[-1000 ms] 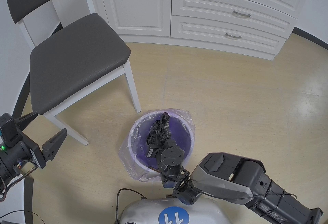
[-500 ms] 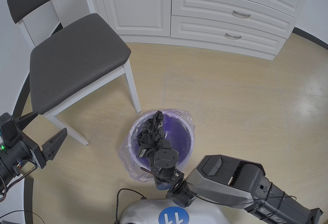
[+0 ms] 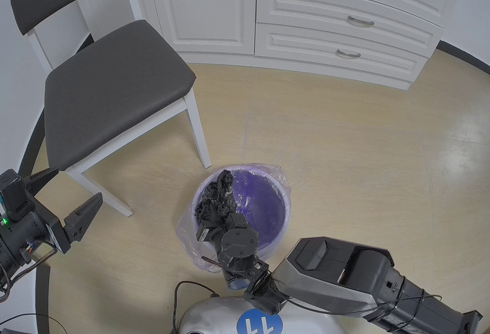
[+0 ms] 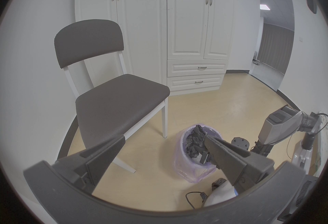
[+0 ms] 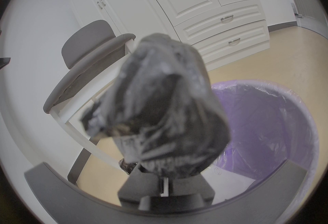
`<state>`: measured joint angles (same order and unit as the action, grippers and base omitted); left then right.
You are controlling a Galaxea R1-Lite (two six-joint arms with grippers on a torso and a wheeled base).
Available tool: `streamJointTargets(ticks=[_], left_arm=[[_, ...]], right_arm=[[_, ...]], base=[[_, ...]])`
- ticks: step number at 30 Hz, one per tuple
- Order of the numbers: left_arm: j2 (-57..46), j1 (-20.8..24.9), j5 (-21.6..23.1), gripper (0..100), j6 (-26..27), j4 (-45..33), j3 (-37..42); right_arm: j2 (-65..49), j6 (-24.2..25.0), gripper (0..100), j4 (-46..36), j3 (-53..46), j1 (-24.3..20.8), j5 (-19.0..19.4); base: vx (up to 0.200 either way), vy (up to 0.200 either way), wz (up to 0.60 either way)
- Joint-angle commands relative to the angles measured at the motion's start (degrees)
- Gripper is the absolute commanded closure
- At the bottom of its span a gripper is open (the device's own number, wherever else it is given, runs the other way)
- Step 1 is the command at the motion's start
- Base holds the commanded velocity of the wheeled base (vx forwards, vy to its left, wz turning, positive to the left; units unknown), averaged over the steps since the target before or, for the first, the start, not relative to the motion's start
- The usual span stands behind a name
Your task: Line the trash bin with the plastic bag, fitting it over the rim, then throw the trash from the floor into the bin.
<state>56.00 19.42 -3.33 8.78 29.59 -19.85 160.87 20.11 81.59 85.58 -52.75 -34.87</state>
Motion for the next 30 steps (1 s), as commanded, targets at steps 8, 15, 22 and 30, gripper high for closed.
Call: streamJointTargets(ticks=[8, 15, 22, 30], left_arm=[[-0.9, 0.0, 0.0, 0, 0.0, 0.0, -0.2], [-1.2, 0.0, 0.1, 0, -0.1, 0.0, -0.2], [-1.2, 0.0, 0.1, 0, 0.0, 0.0, -0.2], [-1.1, 0.0, 0.1, 0, 0.0, -0.1, -0.1]], right_arm=[[0.1, -4.3, 100, -1.0, -0.7, 6.3, 0.1], [1.4, -4.7, 100, -2.3, -1.0, 6.4, 1.1], [1.4, -4.6, 100, -4.5, -0.9, 7.3, 1.1], [1.5, -4.6, 100, -5.0, -1.0, 7.5, 1.1]], base=[[0.0, 0.0, 0.0], [0.0, 0.0, 0.0], [0.0, 0.0, 0.0], [0.0, 0.0, 0.0]])
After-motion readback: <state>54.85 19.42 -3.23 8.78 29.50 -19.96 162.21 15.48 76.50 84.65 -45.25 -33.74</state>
